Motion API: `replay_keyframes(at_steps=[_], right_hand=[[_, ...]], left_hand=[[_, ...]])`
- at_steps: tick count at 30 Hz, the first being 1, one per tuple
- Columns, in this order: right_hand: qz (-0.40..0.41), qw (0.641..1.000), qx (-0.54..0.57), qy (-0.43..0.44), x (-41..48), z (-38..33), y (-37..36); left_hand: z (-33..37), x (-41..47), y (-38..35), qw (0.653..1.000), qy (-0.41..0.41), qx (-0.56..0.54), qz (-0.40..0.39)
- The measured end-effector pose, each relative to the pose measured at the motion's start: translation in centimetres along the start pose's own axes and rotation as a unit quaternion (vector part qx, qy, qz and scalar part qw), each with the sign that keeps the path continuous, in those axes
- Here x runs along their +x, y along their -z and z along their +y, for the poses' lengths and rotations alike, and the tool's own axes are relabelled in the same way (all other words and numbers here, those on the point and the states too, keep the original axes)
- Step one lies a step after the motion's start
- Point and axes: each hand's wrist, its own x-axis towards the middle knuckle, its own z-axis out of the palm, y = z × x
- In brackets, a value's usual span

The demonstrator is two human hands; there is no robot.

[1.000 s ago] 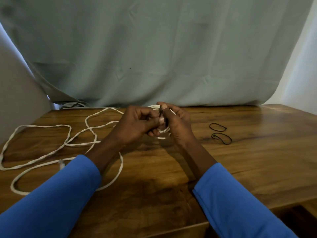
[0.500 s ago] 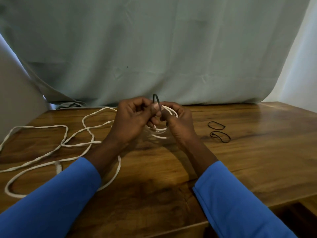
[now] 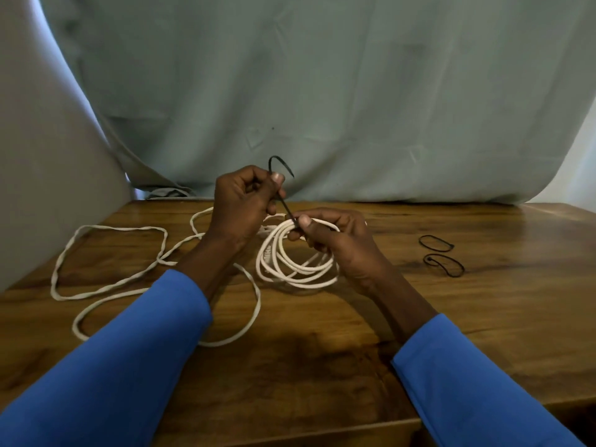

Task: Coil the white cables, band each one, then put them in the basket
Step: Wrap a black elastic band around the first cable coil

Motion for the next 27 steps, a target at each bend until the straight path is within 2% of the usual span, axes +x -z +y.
replay_keyframes(at_steps=[8,11,13,15,16,17,20,24,27], right_hand=[[-0.004,0.993,0.103,-0.057,-0.4,-0.4,-0.4],[-0.021,0.994,0.099,-0.051,-0.2,-0.3,-0.1],[-0.020,0.990,0.127,-0.058,-0.2,-0.2,-0.1],[-0.004,0.987,0.145,-0.068,-0.2,-0.1,0.0],[0.003,0.989,0.132,-0.067,-0.1,-0.1,0.0],[0.010,0.993,0.102,-0.056,-0.1,0.1,0.2],[0.027,0.998,0.052,-0.028,-0.1,0.1,0.4],[0.042,0.997,0.058,-0.030,-0.2,0.1,0.2],[0.058,0.997,0.024,-0.034,0.1,0.6,0.6]], left_hand=[[-2.0,-0.7,-0.5,0.996,0.087,-0.010,-0.015],[-2.3,-1.5,-1.0,0.981,0.162,-0.092,-0.047],[-2.4,-1.8,-1.1,0.941,0.258,-0.202,-0.090],[-2.0,-1.7,-1.1,0.868,0.384,-0.287,-0.127],[-1.4,-1.9,-1.0,0.838,0.423,-0.310,-0.150],[-1.0,-2.1,-1.1,0.824,0.433,-0.320,-0.176],[0.6,-2.8,-1.5,0.836,0.397,-0.291,-0.242],[-0.5,-2.6,-1.2,0.846,0.377,-0.285,-0.249],[-1.8,-2.4,-0.8,0.856,0.378,-0.219,-0.276]])
